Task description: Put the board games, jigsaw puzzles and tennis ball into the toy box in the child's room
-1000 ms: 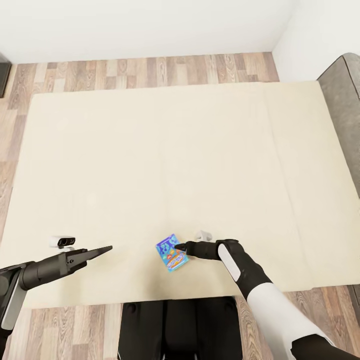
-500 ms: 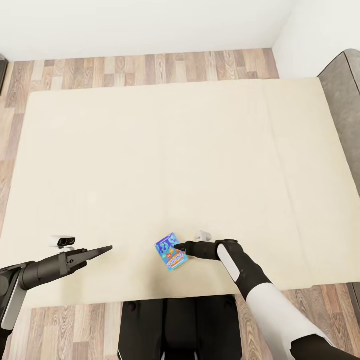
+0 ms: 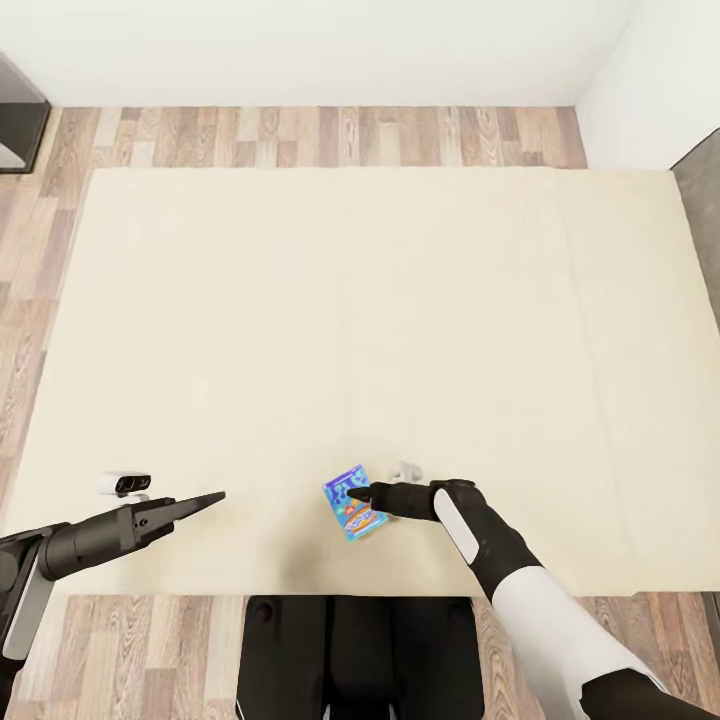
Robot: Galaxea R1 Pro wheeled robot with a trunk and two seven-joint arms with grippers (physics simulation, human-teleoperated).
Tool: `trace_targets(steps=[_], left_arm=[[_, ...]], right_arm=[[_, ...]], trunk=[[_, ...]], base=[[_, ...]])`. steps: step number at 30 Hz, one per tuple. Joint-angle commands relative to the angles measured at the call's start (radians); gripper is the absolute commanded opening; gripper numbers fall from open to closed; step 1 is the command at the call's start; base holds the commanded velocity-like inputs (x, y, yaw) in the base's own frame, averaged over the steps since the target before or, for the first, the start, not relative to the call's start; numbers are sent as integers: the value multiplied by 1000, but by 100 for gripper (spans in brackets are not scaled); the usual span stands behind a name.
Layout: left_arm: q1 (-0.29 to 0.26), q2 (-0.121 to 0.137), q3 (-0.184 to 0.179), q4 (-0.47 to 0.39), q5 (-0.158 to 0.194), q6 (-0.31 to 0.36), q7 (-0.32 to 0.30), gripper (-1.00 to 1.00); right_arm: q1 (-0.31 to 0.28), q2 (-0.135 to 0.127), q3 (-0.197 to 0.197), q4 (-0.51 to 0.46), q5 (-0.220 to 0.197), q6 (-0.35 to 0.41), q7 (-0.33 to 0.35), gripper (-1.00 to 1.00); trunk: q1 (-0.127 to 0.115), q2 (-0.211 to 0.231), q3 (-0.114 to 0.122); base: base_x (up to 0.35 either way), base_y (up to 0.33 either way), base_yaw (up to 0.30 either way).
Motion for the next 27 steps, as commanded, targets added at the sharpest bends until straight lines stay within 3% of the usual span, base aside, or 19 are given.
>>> trace_targets(steps=[1,14,27], left_arm=[[0,0,0,0,-1,11,-4,100],[0,0,1,0,-1,11,-4,100],[0,2,1,0,-1,11,-4,100]], right_arm=[[0,0,0,-1,0,4,2,100],[0,-2,-1,-1,0,2,3,100],[0,-3,-1,-2,0,2,4,100]], trunk=[[1,-1,-1],[1,-1,-2],[1,-1,-2]], base=[[0,0,19],[0,0,92],[0,0,10]])
